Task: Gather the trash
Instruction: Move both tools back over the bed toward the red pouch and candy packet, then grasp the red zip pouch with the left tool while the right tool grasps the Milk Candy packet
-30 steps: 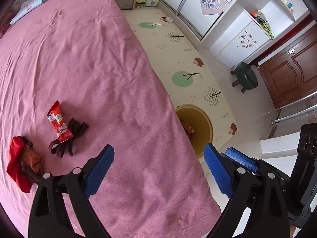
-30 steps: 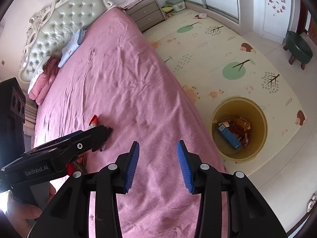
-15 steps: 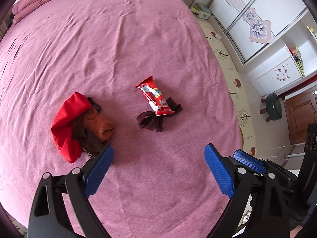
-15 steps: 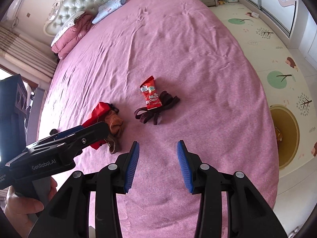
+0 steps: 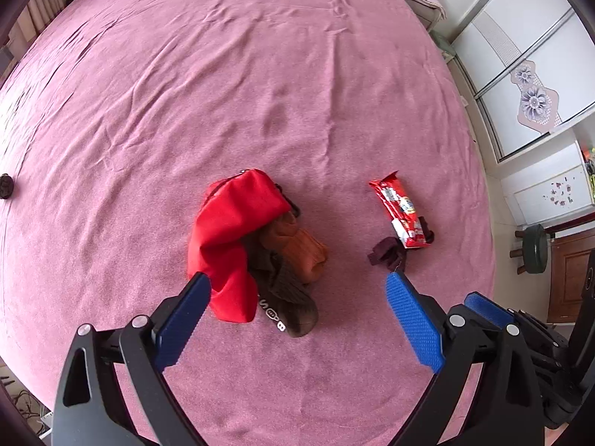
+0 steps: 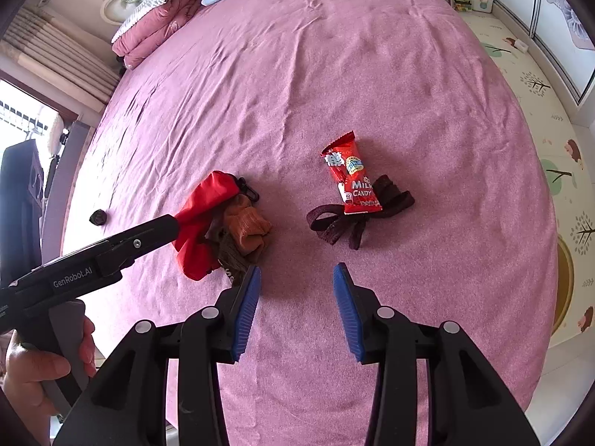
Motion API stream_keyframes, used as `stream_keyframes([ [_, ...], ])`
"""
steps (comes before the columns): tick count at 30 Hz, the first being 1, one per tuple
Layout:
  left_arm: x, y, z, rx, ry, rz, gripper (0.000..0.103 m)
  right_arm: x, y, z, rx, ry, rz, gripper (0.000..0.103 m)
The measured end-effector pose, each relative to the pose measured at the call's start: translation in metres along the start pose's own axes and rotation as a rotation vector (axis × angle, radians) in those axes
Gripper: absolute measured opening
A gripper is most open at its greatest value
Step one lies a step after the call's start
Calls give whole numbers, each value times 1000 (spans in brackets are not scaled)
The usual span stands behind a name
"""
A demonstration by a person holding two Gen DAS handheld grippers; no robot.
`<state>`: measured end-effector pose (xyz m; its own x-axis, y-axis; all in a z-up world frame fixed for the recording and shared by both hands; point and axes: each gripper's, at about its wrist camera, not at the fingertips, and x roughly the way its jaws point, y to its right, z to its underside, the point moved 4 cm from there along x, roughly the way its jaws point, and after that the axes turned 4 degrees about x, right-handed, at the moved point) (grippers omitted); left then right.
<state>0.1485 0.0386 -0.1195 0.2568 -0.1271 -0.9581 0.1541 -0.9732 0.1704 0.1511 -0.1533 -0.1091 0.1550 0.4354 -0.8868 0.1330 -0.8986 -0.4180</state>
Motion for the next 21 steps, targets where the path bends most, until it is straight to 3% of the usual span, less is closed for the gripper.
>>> stream_keyframes([
  [8,30,-45,-12,-55,-51,-50,96,26,-5,-18,-8,-31,5,41],
  [16,62,-61,-18,-109,-104,-22,93,49,-6,-30,-29,-71,12,41],
  [19,77,-64,-20,-132,-143,1,72,53,-3,-37,-25,-72,15,41],
  [20,83,-66,-19,-138,-164,-2,61,54,-2,-41,-22,-71,15,41],
  [21,88,-68,-19,-143,-178,-3,58,55,0,-44,-19,-68,17,41],
])
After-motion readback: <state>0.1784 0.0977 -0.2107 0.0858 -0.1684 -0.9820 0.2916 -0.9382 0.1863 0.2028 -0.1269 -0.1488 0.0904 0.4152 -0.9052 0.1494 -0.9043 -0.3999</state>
